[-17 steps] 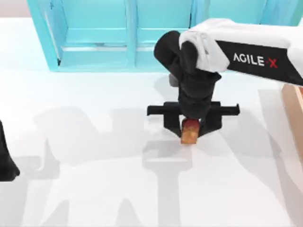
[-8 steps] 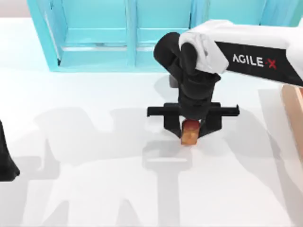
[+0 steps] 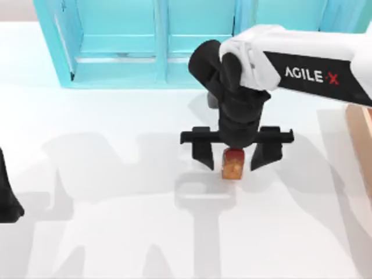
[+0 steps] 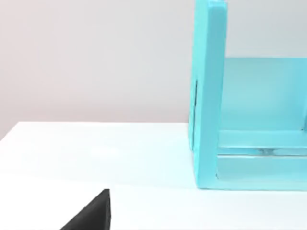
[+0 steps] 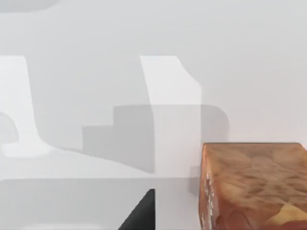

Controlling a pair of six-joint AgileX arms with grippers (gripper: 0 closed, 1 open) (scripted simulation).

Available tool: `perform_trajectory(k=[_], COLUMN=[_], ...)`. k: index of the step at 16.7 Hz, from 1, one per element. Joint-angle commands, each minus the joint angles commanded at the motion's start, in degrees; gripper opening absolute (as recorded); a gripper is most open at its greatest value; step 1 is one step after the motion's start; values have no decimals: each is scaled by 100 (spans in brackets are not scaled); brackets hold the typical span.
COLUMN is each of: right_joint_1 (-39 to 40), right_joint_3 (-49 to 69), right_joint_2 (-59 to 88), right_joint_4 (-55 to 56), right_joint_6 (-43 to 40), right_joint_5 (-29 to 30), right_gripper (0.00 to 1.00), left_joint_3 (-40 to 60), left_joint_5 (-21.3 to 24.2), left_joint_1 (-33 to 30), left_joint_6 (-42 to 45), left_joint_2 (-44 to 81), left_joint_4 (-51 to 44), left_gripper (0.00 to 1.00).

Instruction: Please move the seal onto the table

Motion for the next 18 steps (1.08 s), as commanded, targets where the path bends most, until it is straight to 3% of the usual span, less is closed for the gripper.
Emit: perform_trajectory(k=[11, 18], right_joint_1=[-6, 27], right_joint_3=[89, 2117], right_joint_2=[11, 76], right_joint_4=[-78, -2040], right_joint_6=[11, -4], right_joint_5=[-2, -95], right_gripper=[100, 100], left_joint_3=[0, 0], left_joint_5=[0, 0], left_joint_1=[0, 0], left_joint_6=[0, 0], left_joint_2=[0, 0], left_joint_4=[0, 0], left_gripper=[100, 100])
